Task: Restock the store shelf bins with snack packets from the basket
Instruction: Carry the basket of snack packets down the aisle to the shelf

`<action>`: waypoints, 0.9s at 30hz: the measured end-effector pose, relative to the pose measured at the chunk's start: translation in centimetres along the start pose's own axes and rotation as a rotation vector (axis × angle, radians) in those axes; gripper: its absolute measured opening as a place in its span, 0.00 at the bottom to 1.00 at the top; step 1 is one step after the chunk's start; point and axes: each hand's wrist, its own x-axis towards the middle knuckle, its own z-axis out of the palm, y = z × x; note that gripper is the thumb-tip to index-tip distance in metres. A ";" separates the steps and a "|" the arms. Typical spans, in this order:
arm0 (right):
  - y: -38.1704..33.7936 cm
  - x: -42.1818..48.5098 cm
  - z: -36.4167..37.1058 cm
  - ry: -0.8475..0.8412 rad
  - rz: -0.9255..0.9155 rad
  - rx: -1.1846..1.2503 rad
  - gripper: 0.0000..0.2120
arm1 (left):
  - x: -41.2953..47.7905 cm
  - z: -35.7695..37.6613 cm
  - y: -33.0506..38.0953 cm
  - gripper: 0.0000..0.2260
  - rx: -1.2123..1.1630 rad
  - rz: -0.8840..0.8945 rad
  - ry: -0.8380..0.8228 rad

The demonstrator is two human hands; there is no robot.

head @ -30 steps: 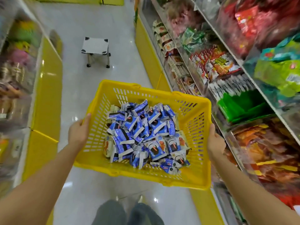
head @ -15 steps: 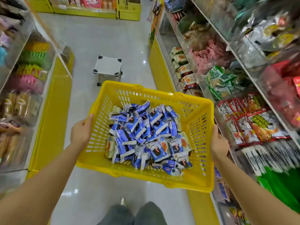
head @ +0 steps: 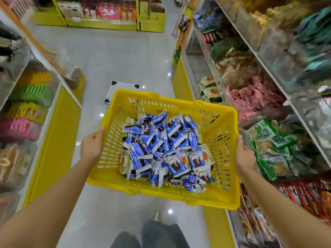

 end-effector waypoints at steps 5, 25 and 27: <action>-7.0 5.9 4.6 -0.038 -0.012 -0.025 0.35 | 7.9 1.2 3.0 0.28 -0.017 -0.015 0.027; -28.0 26.8 25.2 -0.051 0.090 -0.003 0.34 | 43.4 8.6 17.5 0.21 0.181 0.073 0.002; -30.1 29.3 26.9 -0.064 0.115 -0.022 0.37 | 46.4 9.7 19.1 0.21 0.179 0.064 0.005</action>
